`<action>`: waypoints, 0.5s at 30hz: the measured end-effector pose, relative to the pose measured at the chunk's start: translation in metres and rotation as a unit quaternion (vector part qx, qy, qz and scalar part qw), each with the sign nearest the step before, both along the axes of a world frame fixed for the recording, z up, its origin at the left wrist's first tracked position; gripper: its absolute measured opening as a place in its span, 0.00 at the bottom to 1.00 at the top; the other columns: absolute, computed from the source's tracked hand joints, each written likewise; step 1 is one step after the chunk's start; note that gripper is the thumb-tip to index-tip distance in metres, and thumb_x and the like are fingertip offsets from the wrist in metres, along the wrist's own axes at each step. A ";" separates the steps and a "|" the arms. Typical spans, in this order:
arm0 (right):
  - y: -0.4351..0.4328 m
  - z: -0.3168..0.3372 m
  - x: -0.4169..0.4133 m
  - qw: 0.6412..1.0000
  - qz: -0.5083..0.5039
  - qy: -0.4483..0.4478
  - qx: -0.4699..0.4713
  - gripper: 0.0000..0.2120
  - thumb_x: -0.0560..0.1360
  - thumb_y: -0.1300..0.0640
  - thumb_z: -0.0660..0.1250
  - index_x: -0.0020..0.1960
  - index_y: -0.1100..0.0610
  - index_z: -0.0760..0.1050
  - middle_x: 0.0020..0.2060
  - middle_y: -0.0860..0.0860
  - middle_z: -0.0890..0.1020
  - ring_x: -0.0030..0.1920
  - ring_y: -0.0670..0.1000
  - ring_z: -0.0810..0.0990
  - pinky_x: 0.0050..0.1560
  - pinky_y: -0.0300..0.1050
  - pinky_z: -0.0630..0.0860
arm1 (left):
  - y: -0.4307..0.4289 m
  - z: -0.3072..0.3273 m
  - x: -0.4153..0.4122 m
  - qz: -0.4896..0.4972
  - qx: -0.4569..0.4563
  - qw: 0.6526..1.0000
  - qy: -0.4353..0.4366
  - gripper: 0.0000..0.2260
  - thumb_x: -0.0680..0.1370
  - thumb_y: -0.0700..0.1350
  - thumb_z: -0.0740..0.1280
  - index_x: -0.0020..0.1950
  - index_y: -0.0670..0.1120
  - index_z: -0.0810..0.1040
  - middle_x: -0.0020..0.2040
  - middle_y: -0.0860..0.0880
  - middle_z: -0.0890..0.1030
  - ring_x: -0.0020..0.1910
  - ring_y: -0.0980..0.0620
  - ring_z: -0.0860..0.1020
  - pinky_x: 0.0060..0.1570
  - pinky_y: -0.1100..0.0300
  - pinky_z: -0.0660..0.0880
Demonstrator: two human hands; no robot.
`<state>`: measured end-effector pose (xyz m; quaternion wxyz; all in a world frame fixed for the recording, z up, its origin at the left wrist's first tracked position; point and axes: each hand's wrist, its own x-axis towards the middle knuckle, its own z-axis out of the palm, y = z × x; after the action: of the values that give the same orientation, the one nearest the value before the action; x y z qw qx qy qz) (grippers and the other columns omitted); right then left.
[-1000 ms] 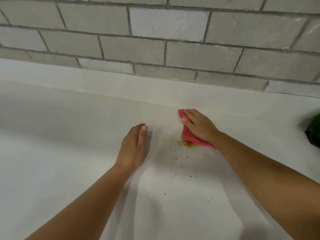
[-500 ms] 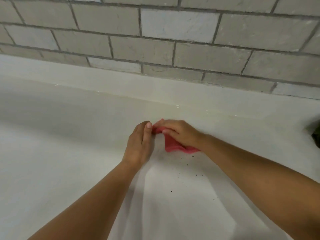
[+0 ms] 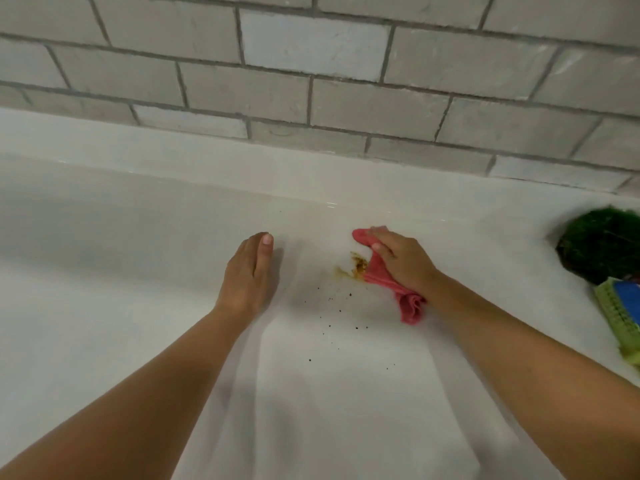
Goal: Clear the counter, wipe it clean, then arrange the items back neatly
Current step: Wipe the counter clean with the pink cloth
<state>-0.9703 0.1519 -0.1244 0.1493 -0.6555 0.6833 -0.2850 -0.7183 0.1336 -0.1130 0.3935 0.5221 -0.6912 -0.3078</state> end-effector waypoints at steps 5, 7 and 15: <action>0.057 -0.007 0.052 0.992 0.128 0.013 0.001 0.17 0.80 0.63 0.57 0.66 0.54 0.73 0.64 0.41 0.72 0.66 0.37 0.64 0.69 0.27 0.55 | 0.002 0.003 0.000 0.002 0.006 1.000 0.001 0.19 0.83 0.49 0.50 0.62 0.40 0.73 0.60 0.44 0.76 0.62 0.46 0.71 0.56 0.62 0.61; 0.054 -0.003 0.041 0.986 0.160 -0.026 0.031 0.16 0.80 0.62 0.57 0.64 0.54 0.74 0.63 0.44 0.76 0.66 0.42 0.71 0.70 0.37 0.62 | 0.003 0.003 0.001 0.001 0.008 1.000 0.000 0.19 0.83 0.50 0.49 0.62 0.40 0.73 0.60 0.44 0.75 0.62 0.46 0.71 0.56 0.63 0.60; 0.026 0.008 0.030 0.999 0.035 -0.018 0.027 0.17 0.79 0.63 0.58 0.63 0.51 0.76 0.60 0.45 0.79 0.61 0.45 0.77 0.64 0.33 0.66 | -0.001 0.002 0.002 0.001 0.007 1.000 0.001 0.19 0.83 0.50 0.49 0.61 0.41 0.73 0.58 0.45 0.76 0.62 0.46 0.71 0.55 0.63 0.61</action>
<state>-0.9403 0.1781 -0.1162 0.1889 -0.6692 0.6648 -0.2730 -0.7167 0.1325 -0.1108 0.3906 0.5250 -0.6886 -0.3125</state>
